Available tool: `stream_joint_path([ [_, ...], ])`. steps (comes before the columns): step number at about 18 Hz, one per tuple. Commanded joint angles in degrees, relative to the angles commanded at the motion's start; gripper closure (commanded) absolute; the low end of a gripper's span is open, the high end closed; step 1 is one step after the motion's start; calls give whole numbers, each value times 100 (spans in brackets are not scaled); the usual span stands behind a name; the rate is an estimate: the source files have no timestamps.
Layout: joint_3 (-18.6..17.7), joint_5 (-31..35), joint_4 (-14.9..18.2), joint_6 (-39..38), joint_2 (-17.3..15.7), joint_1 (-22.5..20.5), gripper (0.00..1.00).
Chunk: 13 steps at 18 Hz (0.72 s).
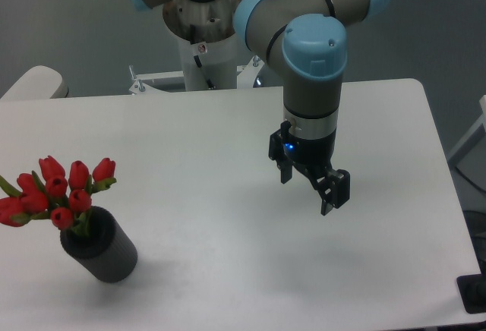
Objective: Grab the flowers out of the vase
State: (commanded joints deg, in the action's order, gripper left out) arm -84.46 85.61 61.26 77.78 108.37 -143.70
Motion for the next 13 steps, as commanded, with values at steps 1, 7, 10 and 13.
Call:
stream_joint_path([
  [1, -17, 0, 0, -26, 0, 9, 0],
  [7, -26, -26, 17, -79, 17, 9, 0],
  [10, 0, -35, 18, -97, 61, 44, 0],
  [13, -17, -44, 18, -88, 88, 105, 0],
])
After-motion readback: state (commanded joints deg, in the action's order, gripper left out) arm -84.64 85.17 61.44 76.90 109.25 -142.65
